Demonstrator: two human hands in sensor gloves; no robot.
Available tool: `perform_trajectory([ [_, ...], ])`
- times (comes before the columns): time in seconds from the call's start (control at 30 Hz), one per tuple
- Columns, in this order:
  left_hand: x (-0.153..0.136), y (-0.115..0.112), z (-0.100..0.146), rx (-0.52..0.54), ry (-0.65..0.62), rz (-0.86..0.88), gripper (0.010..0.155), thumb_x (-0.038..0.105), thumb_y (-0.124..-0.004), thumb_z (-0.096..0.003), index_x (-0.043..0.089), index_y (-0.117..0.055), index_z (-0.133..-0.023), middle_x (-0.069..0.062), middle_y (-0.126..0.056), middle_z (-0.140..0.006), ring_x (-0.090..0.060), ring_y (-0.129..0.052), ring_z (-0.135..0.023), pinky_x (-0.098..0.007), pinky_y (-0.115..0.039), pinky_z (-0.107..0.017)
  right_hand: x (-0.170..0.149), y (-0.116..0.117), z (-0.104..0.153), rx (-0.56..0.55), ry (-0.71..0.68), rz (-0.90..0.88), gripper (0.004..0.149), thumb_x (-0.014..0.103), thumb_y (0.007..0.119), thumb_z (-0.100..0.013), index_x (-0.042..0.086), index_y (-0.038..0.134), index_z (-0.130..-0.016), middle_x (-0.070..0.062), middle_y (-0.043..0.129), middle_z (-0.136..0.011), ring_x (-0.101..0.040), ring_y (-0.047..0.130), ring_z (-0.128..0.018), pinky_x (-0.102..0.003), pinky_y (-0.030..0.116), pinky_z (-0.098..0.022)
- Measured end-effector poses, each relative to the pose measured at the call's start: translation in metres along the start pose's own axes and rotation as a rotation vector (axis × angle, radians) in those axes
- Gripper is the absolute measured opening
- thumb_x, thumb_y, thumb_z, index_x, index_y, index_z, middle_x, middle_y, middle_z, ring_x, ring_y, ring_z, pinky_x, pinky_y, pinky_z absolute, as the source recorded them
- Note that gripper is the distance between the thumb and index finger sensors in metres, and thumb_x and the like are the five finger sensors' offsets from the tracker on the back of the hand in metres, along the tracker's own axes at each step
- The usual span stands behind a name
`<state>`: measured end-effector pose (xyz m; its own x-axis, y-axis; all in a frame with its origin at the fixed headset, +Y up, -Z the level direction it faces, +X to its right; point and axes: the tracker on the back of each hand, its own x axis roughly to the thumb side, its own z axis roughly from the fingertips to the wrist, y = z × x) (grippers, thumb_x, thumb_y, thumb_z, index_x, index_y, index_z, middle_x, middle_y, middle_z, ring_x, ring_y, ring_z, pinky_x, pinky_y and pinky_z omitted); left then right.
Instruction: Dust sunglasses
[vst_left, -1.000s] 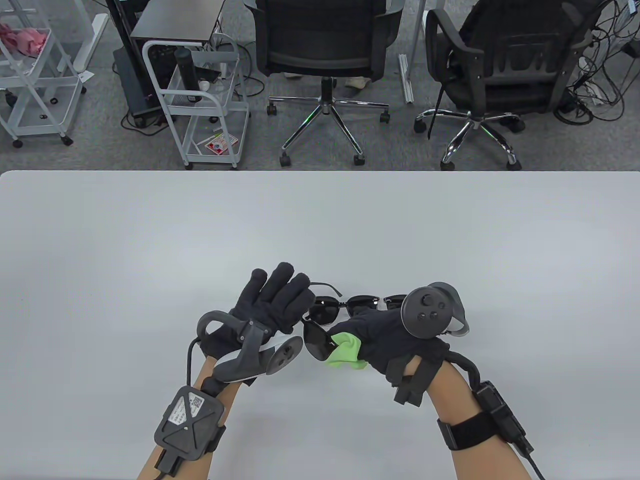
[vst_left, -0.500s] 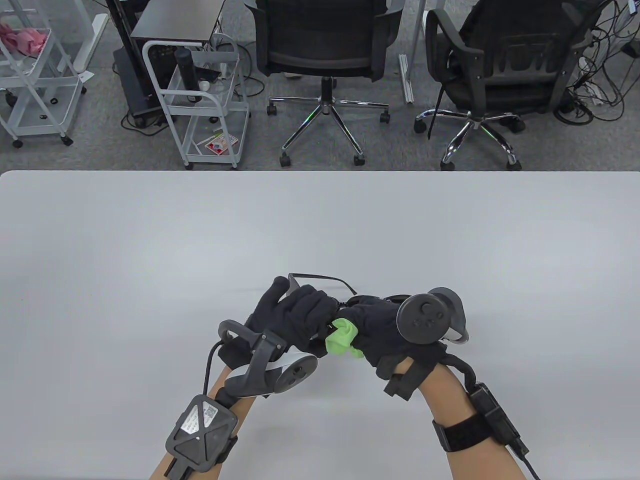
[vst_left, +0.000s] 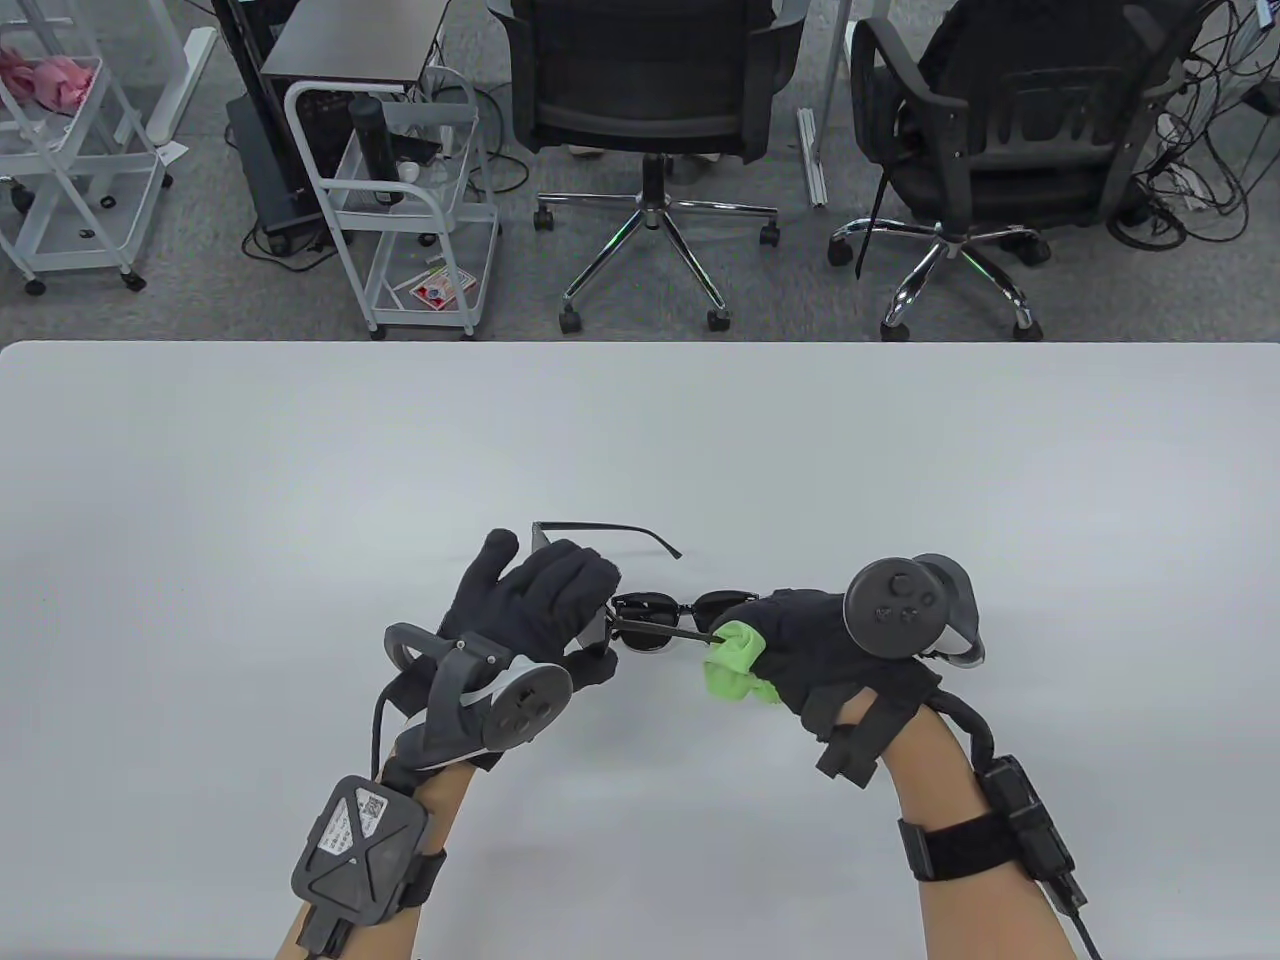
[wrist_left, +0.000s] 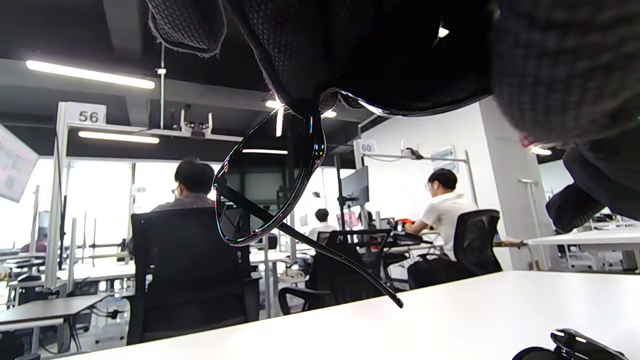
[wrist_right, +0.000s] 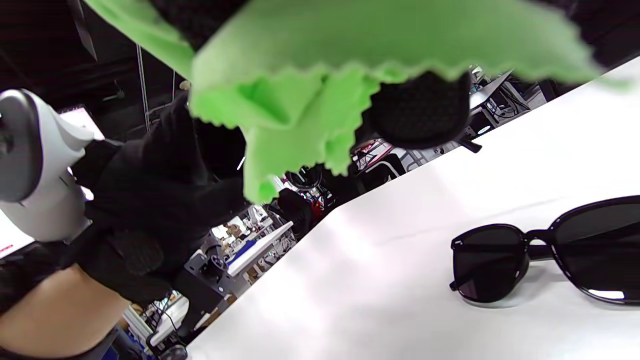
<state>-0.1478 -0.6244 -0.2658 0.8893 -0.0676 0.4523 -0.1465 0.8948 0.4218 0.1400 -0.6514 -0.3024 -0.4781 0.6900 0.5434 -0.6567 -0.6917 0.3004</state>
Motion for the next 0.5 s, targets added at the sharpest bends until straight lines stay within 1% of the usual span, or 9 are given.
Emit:
perform_trajectory([
  [0.1, 0.000, -0.002, 0.000, -0.008, 0.006, 0.025, 0.088, 0.073, -0.089, -0.0185, 0.048, -0.058, -0.097, 0.025, -0.076, -0.101, -0.003, -0.089, -0.099, -0.049, -0.063, -0.082, -0.006, 0.002, 0.001, 0.015, 0.020, -0.079, 0.045, 0.035, 0.079, -0.044, 0.006, 0.091, -0.076, -0.010, 0.102, -0.059, -0.032, 0.101, -0.051, -0.066, 0.068, -0.058],
  [0.17, 0.004, -0.004, 0.001, -0.020, -0.011, 0.016, 0.088, 0.072, -0.089, -0.0186, 0.047, -0.060, -0.098, 0.022, -0.079, -0.100, -0.005, -0.091, -0.097, -0.049, -0.063, -0.082, -0.008, 0.006, 0.001, 0.033, 0.035, -0.115, 0.046, 0.034, 0.079, -0.044, 0.004, 0.090, -0.076, -0.012, 0.101, -0.059, -0.034, 0.100, -0.051, -0.067, 0.067, -0.057],
  [0.3, 0.011, -0.002, 0.001, -0.033, -0.050, 0.004, 0.089, 0.070, -0.092, -0.0185, 0.043, -0.063, -0.098, 0.019, -0.082, -0.100, -0.009, -0.093, -0.096, -0.051, -0.063, -0.081, -0.003, 0.012, -0.002, 0.102, 0.044, -0.030, 0.045, 0.034, 0.079, -0.044, 0.006, 0.090, -0.078, -0.011, 0.101, -0.062, -0.034, 0.100, -0.055, -0.067, 0.066, -0.057],
  [0.43, 0.032, 0.001, 0.002, -0.012, -0.129, -0.071, 0.089, 0.068, -0.094, -0.0182, 0.042, -0.064, -0.098, 0.018, -0.082, -0.100, -0.010, -0.094, -0.096, -0.051, -0.063, -0.081, 0.012, 0.025, -0.009, 0.131, 0.005, -0.028, 0.045, 0.034, 0.079, -0.044, 0.007, 0.090, -0.078, -0.011, 0.101, -0.063, -0.035, 0.099, -0.055, -0.068, 0.066, -0.057],
  [0.5, 0.041, 0.001, 0.004, -0.001, -0.168, -0.129, 0.089, 0.068, -0.094, -0.0173, 0.042, -0.065, -0.097, 0.018, -0.083, -0.099, -0.010, -0.095, -0.095, -0.050, -0.064, -0.081, 0.015, 0.027, -0.010, 0.129, -0.011, -0.052, 0.045, 0.034, 0.079, -0.044, 0.008, 0.090, -0.078, -0.011, 0.101, -0.064, -0.035, 0.099, -0.056, -0.068, 0.066, -0.058],
])
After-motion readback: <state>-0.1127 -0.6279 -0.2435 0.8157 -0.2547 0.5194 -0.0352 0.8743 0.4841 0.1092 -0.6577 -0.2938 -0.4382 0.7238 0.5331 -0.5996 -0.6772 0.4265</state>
